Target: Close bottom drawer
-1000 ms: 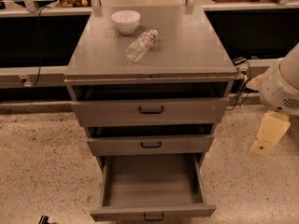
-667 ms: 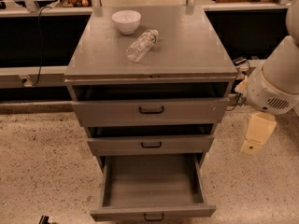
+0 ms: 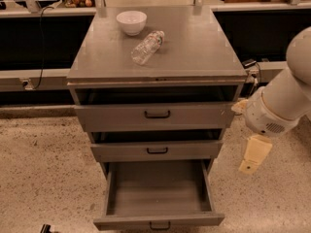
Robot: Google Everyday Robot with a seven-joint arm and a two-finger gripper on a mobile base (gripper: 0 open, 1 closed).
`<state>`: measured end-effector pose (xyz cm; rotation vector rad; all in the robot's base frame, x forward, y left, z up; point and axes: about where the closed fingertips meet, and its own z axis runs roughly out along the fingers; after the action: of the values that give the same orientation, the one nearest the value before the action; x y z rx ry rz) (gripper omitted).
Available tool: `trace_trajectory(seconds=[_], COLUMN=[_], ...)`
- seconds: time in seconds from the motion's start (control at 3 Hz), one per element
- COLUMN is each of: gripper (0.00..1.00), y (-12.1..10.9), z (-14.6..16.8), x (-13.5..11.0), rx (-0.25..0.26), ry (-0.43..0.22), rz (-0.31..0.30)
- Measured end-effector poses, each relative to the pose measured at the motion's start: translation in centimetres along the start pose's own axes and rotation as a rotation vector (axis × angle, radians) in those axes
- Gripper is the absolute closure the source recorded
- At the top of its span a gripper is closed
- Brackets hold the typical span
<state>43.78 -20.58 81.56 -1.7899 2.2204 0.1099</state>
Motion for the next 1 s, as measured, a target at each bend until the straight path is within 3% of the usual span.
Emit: trace_trajectory(seconds=[0.33,0.67,1.0], gripper=[0.0,0.0,0.0], y=[0.0,0.9,3.6], z=[0.0,3.9,10.4], x=[0.0,-2.4,-5.5], rx=[-0.001,-0.059,-0.122], ry=[0.0,-0.103,-0.274], rz=[0.0,-0.02,-0.032])
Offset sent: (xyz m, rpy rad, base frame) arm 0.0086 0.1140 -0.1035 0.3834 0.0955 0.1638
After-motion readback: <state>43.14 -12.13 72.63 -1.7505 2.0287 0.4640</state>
